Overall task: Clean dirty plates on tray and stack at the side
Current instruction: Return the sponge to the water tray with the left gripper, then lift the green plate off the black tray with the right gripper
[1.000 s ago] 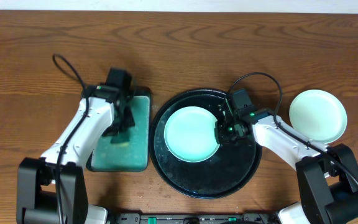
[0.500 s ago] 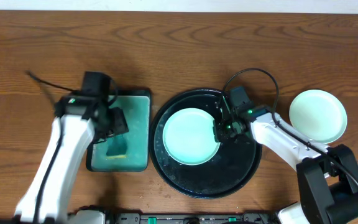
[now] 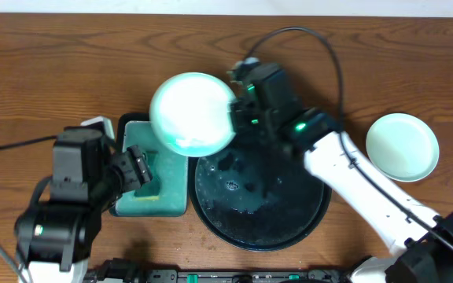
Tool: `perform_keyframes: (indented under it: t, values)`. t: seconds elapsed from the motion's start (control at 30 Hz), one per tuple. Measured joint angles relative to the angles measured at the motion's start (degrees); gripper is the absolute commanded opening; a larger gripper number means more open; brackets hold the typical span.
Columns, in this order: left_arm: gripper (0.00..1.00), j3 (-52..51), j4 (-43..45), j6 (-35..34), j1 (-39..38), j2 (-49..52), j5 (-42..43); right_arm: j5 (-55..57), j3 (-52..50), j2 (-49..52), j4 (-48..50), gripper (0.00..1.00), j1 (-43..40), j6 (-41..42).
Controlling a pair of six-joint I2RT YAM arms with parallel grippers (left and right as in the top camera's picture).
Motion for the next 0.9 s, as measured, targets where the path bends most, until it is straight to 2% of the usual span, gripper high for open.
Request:
perform_keyframes:
  t: [0.17, 0.43, 0.7, 0.9]
  values:
    - [0.81, 0.00, 0.00, 0.00, 0.00, -2.62, 0.00, 9.20, 0.09, 3.78, 10.78, 0.01, 8.74, -6.05]
    - [0.81, 0.00, 0.00, -0.02, 0.00, -2.40, 0.00, 21.64, -0.11, 7.93, 19.91, 0.01, 15.54, -20.57]
    - [0.81, 0.00, 0.02, 0.00, 0.00, -2.40, 0.00, 32.76, -0.11, 4.68, 21.27, 0.01, 22.21, -32.70]
    - [0.81, 0.00, 0.02, 0.00, 0.00, -2.40, 0.00, 41.99, -0.09, 3.21, 24.13, 0.01, 26.03, -38.73]
